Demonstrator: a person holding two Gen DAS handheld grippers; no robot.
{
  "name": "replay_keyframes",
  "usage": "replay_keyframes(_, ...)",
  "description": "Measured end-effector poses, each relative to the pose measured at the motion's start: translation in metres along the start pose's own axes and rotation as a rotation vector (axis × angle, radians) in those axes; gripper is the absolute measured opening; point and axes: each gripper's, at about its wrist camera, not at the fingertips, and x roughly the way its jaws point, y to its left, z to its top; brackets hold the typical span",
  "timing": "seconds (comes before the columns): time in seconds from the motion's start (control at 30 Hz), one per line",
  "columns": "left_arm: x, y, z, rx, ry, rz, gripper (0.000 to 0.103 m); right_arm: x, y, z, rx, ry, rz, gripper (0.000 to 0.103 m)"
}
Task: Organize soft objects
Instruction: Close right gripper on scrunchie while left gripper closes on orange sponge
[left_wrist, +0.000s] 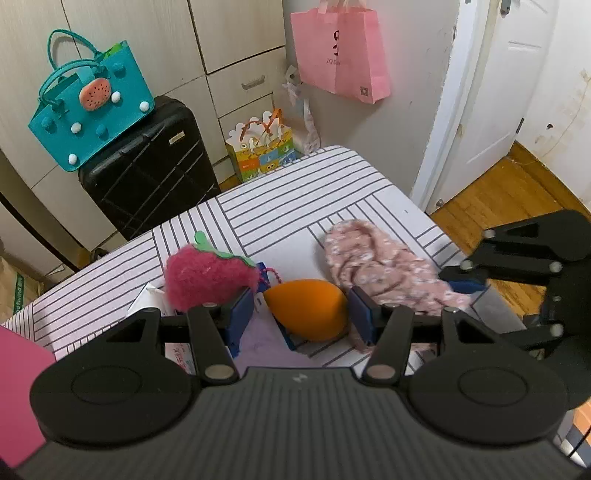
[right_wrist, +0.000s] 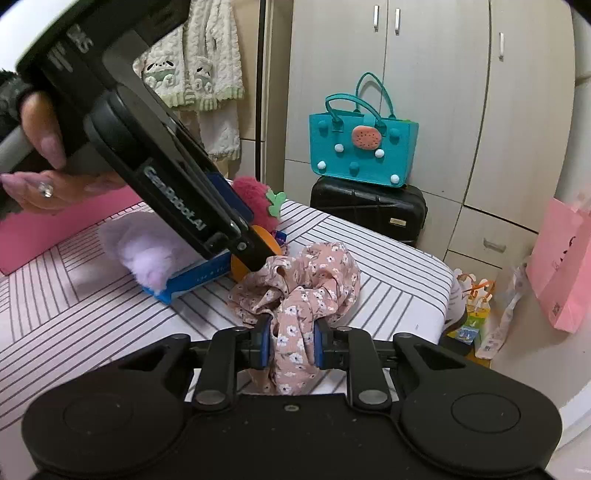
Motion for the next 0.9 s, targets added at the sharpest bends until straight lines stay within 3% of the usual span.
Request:
replay_keyframes(0.23,0.004,-0.003,-0.002,0.008,0.008,0.006,0.056,-0.014,-0.007,-0.006,0.048,-0.007,-0.025,0.024)
replay_keyframes(0.67,0.008,-0.023,-0.005,0.127,0.001,0.068,0.056,-0.019,-0.020,-0.013,0.130,-0.033,-0.021,0.025)
replay_keyframes(0.9,0.021,-0.021,0.000,0.116,0.020,0.083,0.057,-0.016,-0.019,-0.012,0.124,-0.036,-0.002,0.025)
